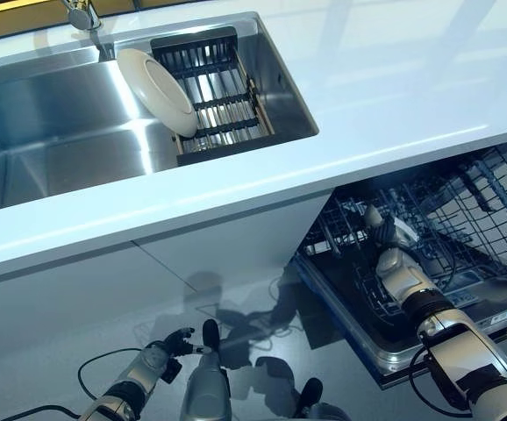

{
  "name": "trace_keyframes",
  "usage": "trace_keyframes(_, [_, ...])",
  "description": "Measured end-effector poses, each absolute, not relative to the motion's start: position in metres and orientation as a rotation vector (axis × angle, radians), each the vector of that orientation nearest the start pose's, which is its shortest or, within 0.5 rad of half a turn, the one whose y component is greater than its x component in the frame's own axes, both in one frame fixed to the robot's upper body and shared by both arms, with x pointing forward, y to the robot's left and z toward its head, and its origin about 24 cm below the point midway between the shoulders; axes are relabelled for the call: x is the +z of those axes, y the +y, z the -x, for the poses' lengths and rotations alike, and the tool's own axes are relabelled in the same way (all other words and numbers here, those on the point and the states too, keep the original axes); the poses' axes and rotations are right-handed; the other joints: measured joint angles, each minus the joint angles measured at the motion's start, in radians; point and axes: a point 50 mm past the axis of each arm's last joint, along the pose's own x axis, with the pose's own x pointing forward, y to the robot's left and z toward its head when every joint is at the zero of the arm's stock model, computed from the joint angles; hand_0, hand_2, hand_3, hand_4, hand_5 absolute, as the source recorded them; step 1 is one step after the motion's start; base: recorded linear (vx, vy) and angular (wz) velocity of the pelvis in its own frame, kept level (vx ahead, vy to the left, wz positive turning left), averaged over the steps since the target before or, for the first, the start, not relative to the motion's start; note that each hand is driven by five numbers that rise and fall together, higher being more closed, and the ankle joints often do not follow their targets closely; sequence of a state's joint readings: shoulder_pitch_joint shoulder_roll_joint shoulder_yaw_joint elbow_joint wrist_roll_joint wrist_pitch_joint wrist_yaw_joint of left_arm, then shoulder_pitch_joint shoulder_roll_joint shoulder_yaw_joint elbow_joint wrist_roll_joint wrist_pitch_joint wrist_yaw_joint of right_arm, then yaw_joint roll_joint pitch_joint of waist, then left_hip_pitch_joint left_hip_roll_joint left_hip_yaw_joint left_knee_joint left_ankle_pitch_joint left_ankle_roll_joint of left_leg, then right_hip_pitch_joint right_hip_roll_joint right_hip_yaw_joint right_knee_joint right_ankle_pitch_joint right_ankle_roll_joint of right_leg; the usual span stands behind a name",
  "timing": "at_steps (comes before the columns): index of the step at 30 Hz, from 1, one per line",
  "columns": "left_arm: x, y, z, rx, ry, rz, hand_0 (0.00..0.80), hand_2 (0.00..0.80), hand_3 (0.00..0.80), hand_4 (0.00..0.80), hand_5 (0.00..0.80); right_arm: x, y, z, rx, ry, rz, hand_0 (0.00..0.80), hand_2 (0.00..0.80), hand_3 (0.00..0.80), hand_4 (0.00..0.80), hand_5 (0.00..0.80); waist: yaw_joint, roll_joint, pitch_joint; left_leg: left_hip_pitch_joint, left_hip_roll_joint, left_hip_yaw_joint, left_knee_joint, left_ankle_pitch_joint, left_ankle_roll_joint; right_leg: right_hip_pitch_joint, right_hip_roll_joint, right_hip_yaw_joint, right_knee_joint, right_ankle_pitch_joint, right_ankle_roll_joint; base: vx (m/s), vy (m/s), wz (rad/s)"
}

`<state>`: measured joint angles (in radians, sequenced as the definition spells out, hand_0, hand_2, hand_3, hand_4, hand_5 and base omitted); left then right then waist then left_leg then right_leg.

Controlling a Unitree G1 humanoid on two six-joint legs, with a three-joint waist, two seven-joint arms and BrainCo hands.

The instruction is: Take plates into dishwasher

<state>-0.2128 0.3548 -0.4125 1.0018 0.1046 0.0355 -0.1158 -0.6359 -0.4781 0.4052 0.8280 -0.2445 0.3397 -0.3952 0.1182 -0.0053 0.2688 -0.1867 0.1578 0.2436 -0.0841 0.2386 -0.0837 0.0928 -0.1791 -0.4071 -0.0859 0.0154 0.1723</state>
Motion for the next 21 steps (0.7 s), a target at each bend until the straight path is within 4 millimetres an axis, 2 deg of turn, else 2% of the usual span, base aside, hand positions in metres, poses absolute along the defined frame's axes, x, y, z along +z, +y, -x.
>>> trace_keyframes(10, [-0.114, 0.219, -0.204, -0.333, 0.904, -0.622, 0.000, 0.000, 0.000, 0.000, 0.000, 0.038, -0.242, -0.344, -0.328, 0.387, 1.064, 0.800, 0.800, 0.800, 0.800, 0.800, -0.020, -0.002, -0.004, 0.000, 0.000, -0.001, 0.000, 0.002, 0.002, 0.001, 0.000, 0.000, 0.001, 0.000, 0.000, 0.000, 0.000, 0.00])
trace_keyframes(21, [-0.115, 0.215, -0.204, -0.349, 0.903, -0.628, 0.000, 0.000, 0.000, 0.000, 0.000, 0.031, -0.241, -0.342, -0.312, 0.410, 1.081, 0.800, 0.800, 0.800, 0.800, 0.800, -0.020, 0.005, -0.030, 0.000, -0.001, -0.001, 0.000, 0.002, 0.002, 0.000, -0.001, 0.000, 0.000, 0.000, 0.000, 0.000, 0.000, 0.00])
